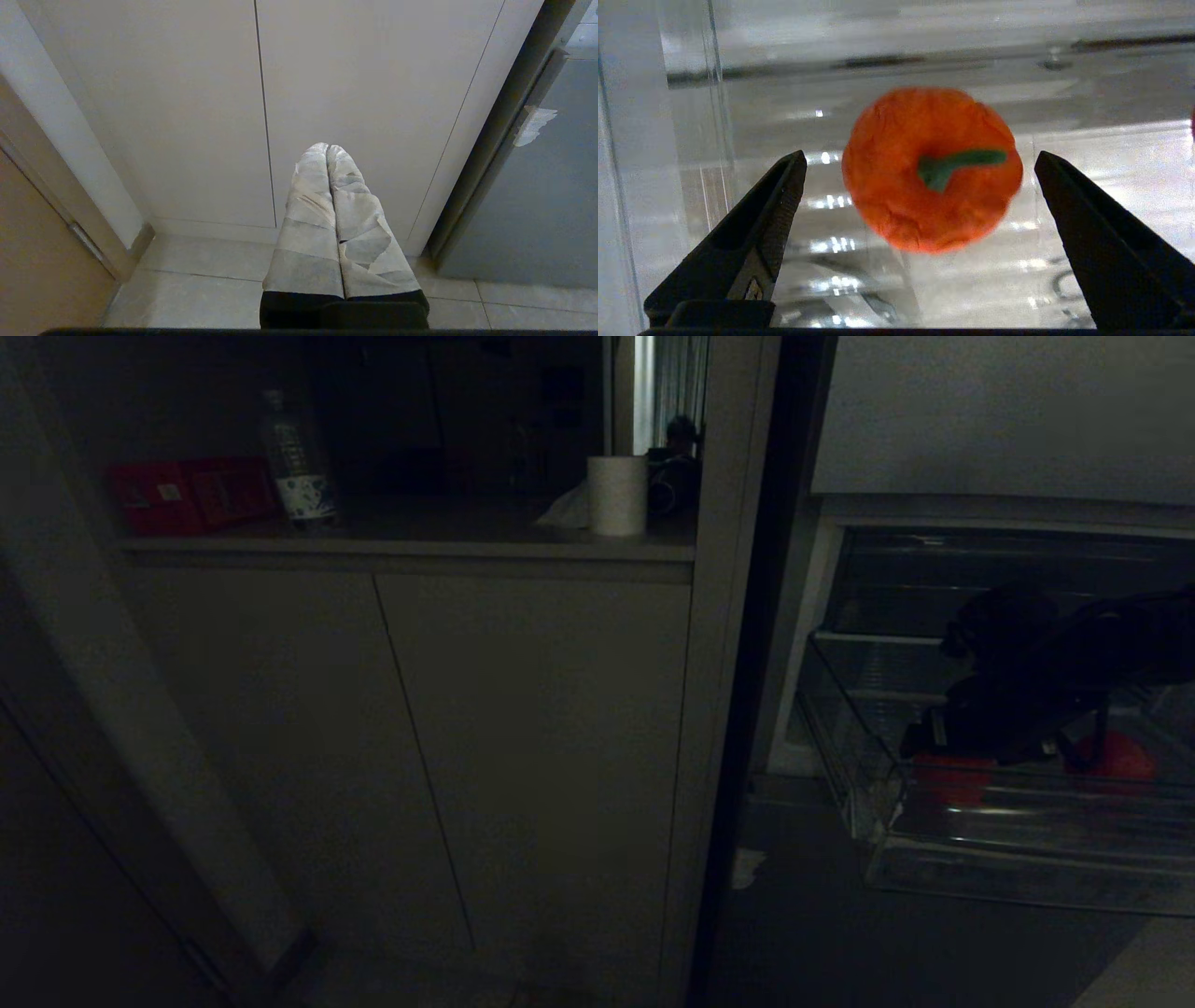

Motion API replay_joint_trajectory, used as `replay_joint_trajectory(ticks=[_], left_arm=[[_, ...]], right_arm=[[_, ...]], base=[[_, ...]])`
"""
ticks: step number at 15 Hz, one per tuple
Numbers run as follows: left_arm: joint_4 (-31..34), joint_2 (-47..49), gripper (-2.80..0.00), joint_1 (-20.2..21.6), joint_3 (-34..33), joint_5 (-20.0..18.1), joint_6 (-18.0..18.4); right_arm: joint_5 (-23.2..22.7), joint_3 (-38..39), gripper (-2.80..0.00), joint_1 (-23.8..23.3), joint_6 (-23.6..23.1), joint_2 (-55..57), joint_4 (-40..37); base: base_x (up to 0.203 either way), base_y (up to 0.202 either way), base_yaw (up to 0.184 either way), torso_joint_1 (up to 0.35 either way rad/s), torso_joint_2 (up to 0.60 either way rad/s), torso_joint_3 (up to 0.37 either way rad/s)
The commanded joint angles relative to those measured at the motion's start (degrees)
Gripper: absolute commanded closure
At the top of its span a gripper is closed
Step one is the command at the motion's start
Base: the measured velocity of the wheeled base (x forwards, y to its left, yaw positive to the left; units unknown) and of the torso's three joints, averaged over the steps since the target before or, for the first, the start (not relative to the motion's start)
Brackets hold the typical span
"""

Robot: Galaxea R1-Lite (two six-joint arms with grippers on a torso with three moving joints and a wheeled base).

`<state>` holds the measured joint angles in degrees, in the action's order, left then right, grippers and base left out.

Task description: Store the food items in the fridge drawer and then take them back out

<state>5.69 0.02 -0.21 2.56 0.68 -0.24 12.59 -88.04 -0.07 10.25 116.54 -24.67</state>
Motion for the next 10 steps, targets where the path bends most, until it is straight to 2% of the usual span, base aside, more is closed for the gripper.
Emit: replay_joint_trajectory(ticks=[1,2,3,10], left_arm=[[0.0,0.1,0.00,0.0,0.0,0.0,0.0],[0.0,0.1,0.00,0.0,0.0,0.0,0.0],[0.0,0.1,0.00,0.0,0.0,0.0,0.0],[0.0,0.1,0.00,0.0,0.0,0.0,0.0]], right_arm=[[0.1,0.3,-2.80,-0.1,0.1,1.1,0.1],[0.0,0.8,-2.80,-0.1,0.1,1.1,0.2],[0.1,0.9,0.00,-0.1,0.2,1.1,0.5],[-0.2,1.1,0.00,0.1,0.5,-2.7,0.9]], base=[[0.000,0.000,0.000,0.000,0.00,0.000],[0.000,0.000,0.000,0.000,0.00,0.000],[0.000,0.000,0.000,0.000,0.00,0.000],[0.000,0.000,0.000,0.000,0.00,0.000]])
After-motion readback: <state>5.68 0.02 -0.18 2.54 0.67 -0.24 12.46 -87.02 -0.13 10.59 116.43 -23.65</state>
